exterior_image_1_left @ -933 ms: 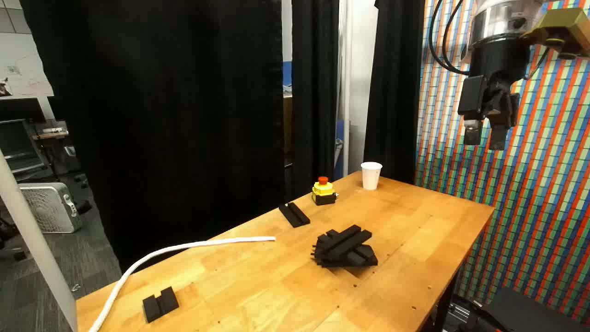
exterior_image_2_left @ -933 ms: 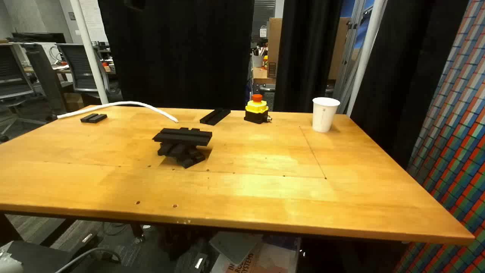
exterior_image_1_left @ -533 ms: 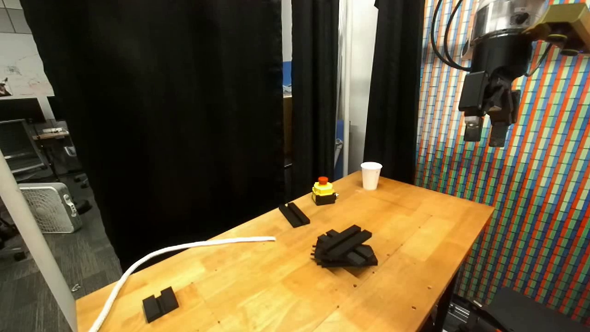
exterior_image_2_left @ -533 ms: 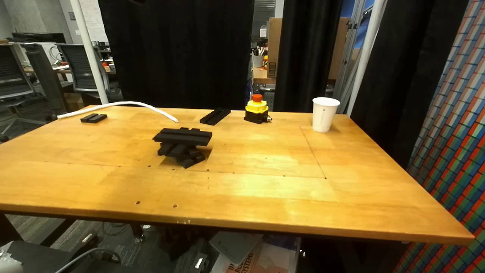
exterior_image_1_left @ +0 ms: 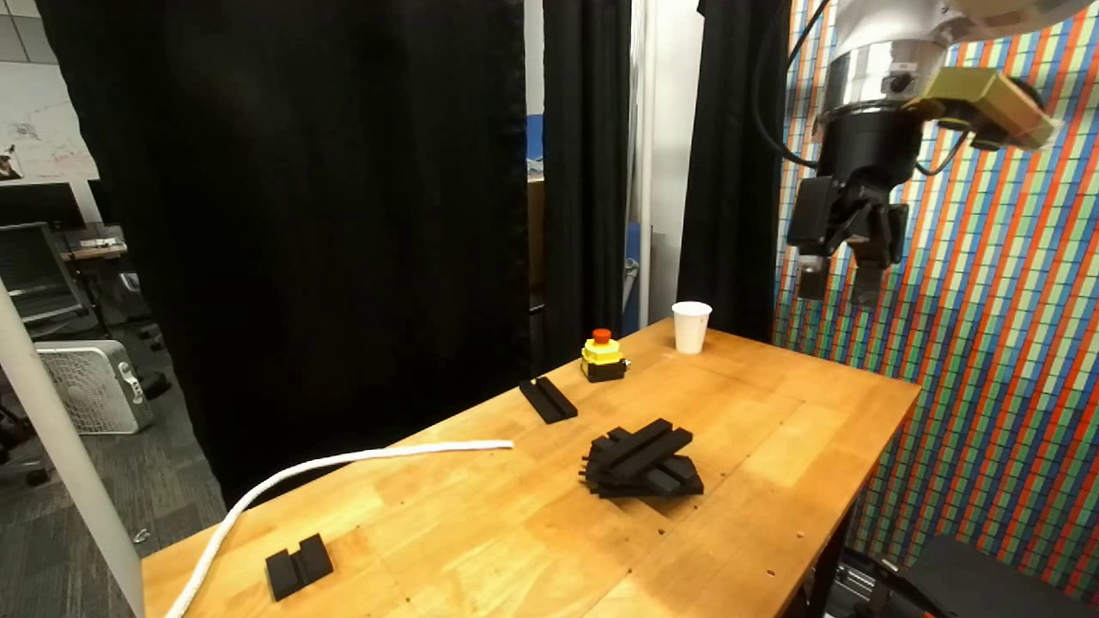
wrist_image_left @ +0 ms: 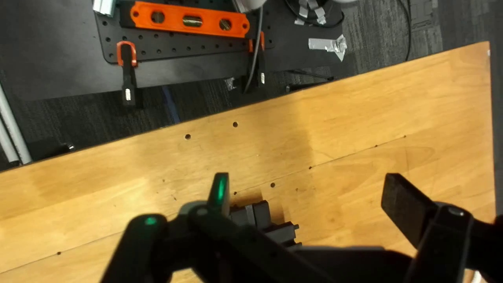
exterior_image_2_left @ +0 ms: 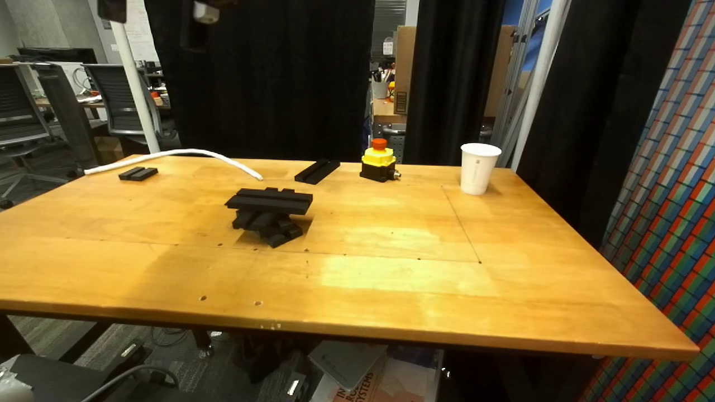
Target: Put the black objects in a line
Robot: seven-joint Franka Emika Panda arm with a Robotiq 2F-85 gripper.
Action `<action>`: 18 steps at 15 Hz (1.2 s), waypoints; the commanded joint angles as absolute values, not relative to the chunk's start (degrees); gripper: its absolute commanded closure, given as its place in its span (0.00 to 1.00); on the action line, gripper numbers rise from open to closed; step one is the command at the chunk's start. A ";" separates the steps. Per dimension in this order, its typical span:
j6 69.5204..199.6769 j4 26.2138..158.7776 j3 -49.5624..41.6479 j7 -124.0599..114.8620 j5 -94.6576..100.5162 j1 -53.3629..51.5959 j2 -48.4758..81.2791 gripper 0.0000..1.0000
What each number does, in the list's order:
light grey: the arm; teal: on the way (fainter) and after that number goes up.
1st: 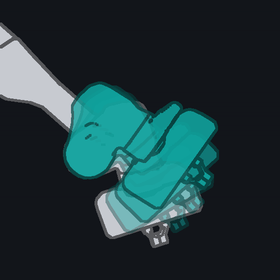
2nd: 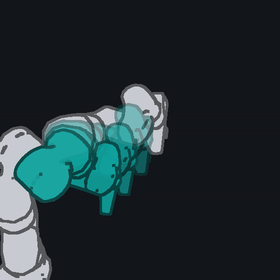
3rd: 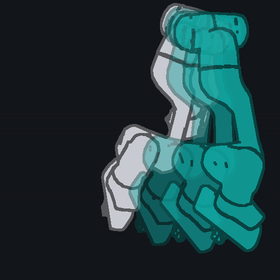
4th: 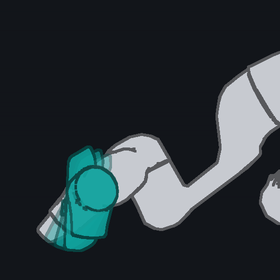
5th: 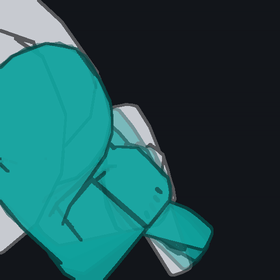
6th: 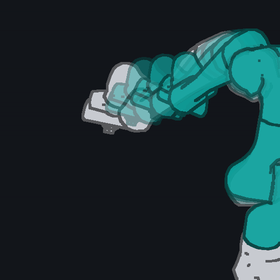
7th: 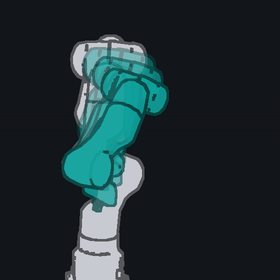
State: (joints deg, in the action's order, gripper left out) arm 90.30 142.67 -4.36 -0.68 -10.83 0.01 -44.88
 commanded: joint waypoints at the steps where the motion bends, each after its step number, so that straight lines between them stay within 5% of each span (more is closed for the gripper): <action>1: 100.20 144.00 1.13 -5.72 -17.06 -0.60 -39.43 0.00; 18: 146.43 141.69 15.19 -63.41 -15.89 -0.16 -7.39 0.00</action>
State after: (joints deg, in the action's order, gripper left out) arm 142.11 144.84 14.80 -52.88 -19.68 -0.46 -13.37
